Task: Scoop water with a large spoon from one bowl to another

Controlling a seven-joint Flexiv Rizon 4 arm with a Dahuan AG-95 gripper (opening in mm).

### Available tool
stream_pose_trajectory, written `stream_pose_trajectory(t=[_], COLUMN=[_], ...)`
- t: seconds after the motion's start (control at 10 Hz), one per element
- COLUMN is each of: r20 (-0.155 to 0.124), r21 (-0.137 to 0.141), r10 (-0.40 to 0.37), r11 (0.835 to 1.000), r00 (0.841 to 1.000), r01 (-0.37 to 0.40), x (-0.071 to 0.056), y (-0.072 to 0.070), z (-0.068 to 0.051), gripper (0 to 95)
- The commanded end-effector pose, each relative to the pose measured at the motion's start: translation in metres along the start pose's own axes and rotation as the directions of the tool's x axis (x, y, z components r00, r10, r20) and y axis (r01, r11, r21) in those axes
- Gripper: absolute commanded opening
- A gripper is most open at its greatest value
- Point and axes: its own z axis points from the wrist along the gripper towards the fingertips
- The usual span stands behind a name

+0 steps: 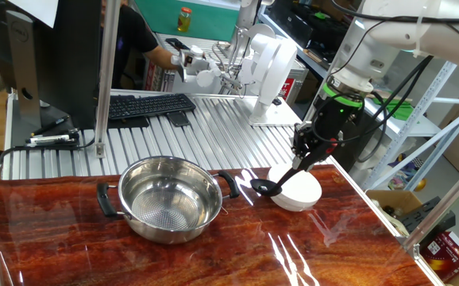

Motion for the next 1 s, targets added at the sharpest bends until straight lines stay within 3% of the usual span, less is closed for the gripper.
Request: stream_pose_trajectory(t=[0.1, 1.0], r20=[0.0, 0.0], r21=[0.0, 0.0], r10=[0.0, 0.0], r11=[1.0, 1.0], r00=[1.0, 1.0], r01=[0.0, 0.0], x=[0.0001, 0.0001], y=[-0.0001, -0.0001], z=[0.0003, 0.0003], gripper=[0.0, 0.0])
